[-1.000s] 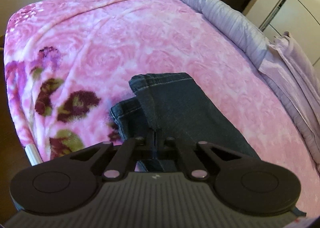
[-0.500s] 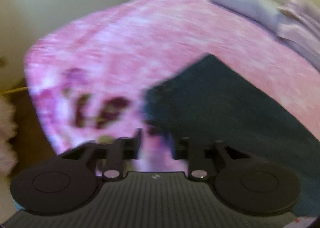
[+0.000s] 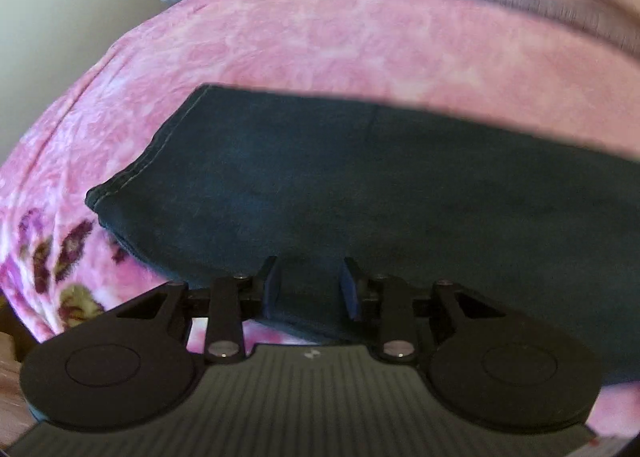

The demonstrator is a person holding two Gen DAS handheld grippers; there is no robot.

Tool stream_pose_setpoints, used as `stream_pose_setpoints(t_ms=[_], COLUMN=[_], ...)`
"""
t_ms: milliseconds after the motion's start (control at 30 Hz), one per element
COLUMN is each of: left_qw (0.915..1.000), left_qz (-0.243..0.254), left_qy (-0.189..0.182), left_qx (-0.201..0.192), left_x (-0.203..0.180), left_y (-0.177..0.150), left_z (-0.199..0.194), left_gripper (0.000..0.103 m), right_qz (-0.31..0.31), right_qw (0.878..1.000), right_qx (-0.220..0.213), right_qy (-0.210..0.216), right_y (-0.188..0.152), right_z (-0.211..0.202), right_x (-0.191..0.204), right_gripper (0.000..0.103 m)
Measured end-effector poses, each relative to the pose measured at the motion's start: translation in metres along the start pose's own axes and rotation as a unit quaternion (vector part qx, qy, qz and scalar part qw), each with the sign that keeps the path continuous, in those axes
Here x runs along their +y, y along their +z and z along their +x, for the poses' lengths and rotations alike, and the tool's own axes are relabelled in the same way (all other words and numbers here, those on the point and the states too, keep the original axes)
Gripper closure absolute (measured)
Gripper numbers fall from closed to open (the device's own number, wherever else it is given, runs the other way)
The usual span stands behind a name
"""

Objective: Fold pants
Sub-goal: 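Lay the folded jeans flat and open both grippers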

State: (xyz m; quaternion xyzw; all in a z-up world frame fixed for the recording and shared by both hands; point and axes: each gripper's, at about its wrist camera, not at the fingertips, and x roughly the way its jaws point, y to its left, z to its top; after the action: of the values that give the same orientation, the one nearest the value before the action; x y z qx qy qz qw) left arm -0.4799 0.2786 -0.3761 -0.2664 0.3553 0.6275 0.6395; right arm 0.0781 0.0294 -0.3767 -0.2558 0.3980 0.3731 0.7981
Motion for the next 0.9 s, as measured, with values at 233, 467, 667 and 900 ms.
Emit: stream_pose_setpoints(t_ms=[233,467,667,900], left_qw=[0.9986,0.9928,0.9836,0.9878], left_qz=[0.026,0.035,0.072,0.068], left_qy=[-0.044,-0.075,-0.08,-0.108], left_qx=[-0.015,-0.087,-0.145,-0.089], left_x=[-0.004,-0.019,-0.043,-0.059], left_y=[-0.026,-0.044,-0.08,-0.073], left_z=[0.006,0.002,-0.01,-0.072], left_gripper=[0.068,0.067,0.065,0.055], right_qz=[-0.03,0.01,-0.071,-0.015], right_qw=[0.996,0.983,0.977,0.983], right_qx=[-0.083,-0.182,-0.198,-0.158], right_qy=[0.022,0.015,0.044,0.086], right_y=[-0.034,-0.054,-0.097,-0.093], right_z=[0.0,-0.03,-0.025,-0.084], right_x=[0.021,0.043,0.108,0.103], right_gripper=[0.056,0.046,0.046,0.046])
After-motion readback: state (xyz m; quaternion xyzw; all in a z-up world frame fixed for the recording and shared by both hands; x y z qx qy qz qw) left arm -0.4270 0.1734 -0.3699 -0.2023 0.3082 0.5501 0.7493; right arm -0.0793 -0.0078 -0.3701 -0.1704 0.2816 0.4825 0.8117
